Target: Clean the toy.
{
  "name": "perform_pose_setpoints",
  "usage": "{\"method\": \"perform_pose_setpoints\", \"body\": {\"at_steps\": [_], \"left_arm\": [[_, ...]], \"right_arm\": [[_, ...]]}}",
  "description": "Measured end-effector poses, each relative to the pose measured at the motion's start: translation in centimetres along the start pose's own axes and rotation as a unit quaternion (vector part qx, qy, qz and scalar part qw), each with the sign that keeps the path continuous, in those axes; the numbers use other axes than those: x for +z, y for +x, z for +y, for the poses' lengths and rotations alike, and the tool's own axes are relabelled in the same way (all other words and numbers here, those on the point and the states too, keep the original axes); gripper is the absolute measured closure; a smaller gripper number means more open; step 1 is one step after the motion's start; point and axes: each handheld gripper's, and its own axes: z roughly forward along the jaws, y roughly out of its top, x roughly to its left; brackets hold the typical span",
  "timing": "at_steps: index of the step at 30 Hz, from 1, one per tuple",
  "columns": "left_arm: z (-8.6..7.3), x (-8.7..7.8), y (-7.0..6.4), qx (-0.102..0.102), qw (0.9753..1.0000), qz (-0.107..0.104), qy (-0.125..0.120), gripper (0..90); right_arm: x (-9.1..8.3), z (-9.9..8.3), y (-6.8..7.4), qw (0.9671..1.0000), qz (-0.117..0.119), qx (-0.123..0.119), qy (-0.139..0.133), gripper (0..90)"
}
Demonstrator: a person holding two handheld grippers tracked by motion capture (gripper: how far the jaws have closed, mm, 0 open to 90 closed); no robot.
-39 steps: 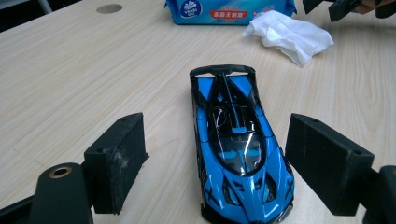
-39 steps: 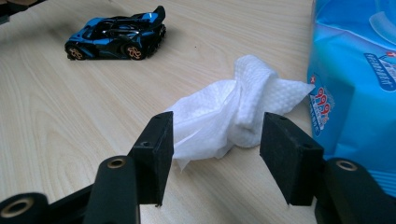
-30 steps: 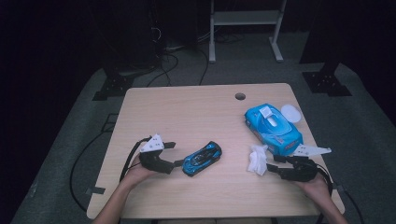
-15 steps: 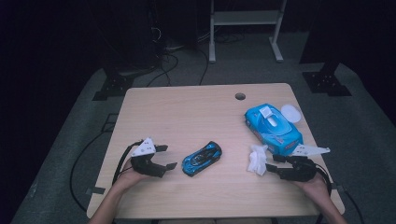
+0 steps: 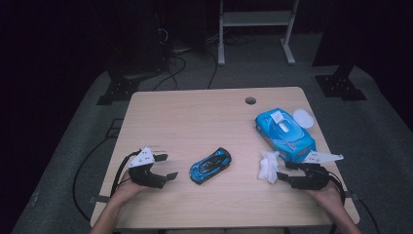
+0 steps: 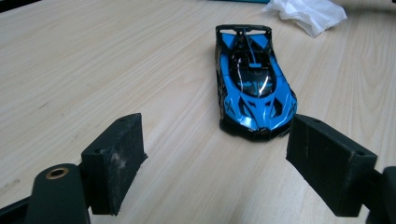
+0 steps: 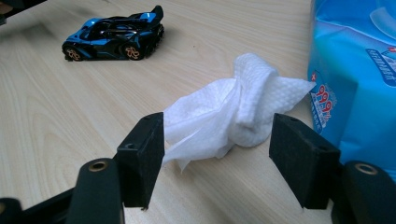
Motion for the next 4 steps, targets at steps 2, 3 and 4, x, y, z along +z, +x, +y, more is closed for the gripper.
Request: {"method": "perform_pose_setpoints", "body": {"at_steps": [2, 3, 4], "left_arm": [[-0.37, -0.09, 0.01, -0.006, 1.0000, 0.003, -0.006, 17.9], [-0.49, -0.11, -0.02, -0.007, 0.9999, 0.004, -0.007, 17.9], [-0.59, -0.12, -0.03, -0.004, 1.0000, 0.007, -0.006, 17.9]], "right_arm": [[0.01, -0.05, 0.02, 1.0000, -0.001, 0.002, -0.002, 33.6], [0.03, -0.11, 0.01, 1.0000, -0.001, 0.000, -0.004, 33.2], [0.06, -0.16, 0.01, 1.0000, -0.002, 0.000, -0.006, 32.8]]}}
